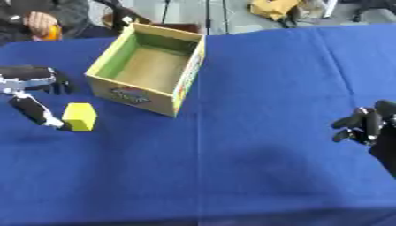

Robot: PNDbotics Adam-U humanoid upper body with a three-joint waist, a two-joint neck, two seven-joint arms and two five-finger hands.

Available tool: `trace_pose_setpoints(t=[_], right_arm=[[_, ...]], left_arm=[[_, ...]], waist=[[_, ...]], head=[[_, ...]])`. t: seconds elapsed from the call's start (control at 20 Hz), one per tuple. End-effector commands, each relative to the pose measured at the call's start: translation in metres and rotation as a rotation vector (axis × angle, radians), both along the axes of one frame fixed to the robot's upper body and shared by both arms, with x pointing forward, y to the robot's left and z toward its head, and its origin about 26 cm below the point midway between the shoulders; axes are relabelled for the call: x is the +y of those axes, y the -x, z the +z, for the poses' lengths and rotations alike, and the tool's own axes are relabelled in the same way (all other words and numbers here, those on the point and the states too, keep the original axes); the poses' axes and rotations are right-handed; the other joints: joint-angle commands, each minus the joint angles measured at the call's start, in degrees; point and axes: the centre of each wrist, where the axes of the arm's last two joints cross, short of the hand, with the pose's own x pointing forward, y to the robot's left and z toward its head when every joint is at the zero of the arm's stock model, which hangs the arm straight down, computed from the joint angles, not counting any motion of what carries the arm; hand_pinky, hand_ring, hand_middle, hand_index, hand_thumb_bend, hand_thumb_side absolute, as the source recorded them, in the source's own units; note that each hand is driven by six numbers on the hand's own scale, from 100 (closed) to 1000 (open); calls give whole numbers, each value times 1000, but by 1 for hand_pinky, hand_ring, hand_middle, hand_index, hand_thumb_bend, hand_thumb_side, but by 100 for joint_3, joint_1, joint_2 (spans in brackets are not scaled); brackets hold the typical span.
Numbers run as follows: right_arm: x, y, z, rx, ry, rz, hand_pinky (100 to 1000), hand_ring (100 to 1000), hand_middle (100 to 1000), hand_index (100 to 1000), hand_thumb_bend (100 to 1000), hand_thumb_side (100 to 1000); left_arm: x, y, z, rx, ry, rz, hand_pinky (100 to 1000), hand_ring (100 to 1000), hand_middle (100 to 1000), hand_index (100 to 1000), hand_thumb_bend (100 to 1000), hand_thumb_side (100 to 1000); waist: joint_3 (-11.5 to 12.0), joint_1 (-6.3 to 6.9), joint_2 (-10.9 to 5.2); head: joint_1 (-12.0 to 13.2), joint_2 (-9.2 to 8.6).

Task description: Pick up objects on the table and place them in the box.

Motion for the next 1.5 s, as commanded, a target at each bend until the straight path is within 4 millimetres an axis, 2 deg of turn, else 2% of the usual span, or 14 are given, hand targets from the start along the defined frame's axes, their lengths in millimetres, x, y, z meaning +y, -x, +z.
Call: trace_pose_setpoints(t=[0.05,0.3,0.45,0.55,0.6,0.7,0.8,0.95,1.1,1.3,1.5], right_arm=[[-1,-1,6,-17,18,4,574,657,480,383,100,585],[-1,-1,6,-17,17,6,574,657,480,383,100,585],[-1,-1,6,-17,17,6,574,656,480,383,100,584],[-1,-1,6,-17,16,6,574,656,480,383,100,584],[-1,-1,6,-17,16,6,574,656,480,383,100,584],[-1,-1,6,-17,16,6,574,656,480,383,100,584],[-1,-1,6,-17,17,6,574,656,480,383,100,584],[-2,-1,6,-16,17,5,574,656,480,383,100,583],[-2,-1,5,-17,16,3,574,657,480,383,100,584],[-3,0,5,-16,18,1,574,657,480,383,100,583],[-2,0,5,-14,18,8,574,657,480,382,100,583]], left_arm=[[1,-5,7,-22,-22,-7,676,693,701,838,620,419],[-2,-9,-2,3,-27,-17,670,674,679,830,600,399],[-3,-10,-7,29,-43,-19,633,634,636,803,545,349],[-3,-10,-9,46,-54,-16,591,593,595,771,473,286],[-3,-10,-9,53,-59,-13,533,541,544,730,396,221],[-1,-10,-8,59,-67,1,450,471,474,660,302,144],[0,-9,-6,51,-62,18,377,406,409,588,249,112],[2,-8,0,32,-35,37,335,367,366,539,231,111],[2,-4,20,-11,0,34,326,358,354,528,218,100],[-4,6,68,-133,16,6,330,361,356,528,235,100],[-18,11,111,-283,-5,-3,342,377,366,539,306,100]], waist=[[-9,-2,-51],[-31,-7,-46],[-43,-9,-48],[-49,-10,-50],[-50,-10,-51],[-48,-9,-56],[-41,-6,-58],[-35,-3,-63],[-36,-9,-71],[-37,-14,-88],[-50,-20,-113]], head=[[14,29],[24,29],[33,29],[30,29],[31,29],[32,29],[31,29],[21,29],[10,29],[7,29],[13,29]])
